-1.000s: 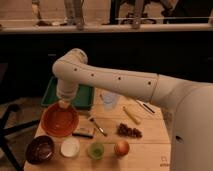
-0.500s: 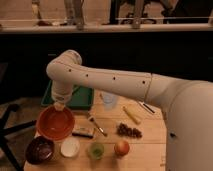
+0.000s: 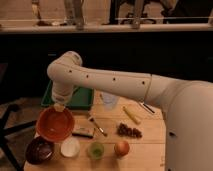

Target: Stack bowls on top of each other

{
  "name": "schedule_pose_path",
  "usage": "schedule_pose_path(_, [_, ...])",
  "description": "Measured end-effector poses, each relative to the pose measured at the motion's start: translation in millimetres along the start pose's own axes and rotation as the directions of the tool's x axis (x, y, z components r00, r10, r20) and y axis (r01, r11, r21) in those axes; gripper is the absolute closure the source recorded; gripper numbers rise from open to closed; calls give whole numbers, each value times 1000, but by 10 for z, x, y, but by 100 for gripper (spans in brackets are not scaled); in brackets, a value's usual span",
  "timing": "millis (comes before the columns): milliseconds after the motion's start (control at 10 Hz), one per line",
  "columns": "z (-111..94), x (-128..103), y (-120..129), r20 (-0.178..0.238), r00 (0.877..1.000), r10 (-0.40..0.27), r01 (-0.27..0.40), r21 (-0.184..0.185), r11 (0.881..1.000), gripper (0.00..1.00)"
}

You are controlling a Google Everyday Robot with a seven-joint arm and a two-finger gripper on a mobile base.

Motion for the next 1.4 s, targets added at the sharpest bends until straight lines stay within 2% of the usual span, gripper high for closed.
schedule_pose_path(400, [112, -353, 292, -5, 998, -69, 69, -29, 997, 87])
schedule_pose_path(700, [187, -674, 515, -12, 990, -138, 137, -49, 989, 87])
schedule_pose_path(900, [414, -849, 640, -43, 985, -164, 160, -84, 984, 87])
schedule_pose_path(1400, [736, -917, 723, -116, 975, -187, 170, -143, 975, 87])
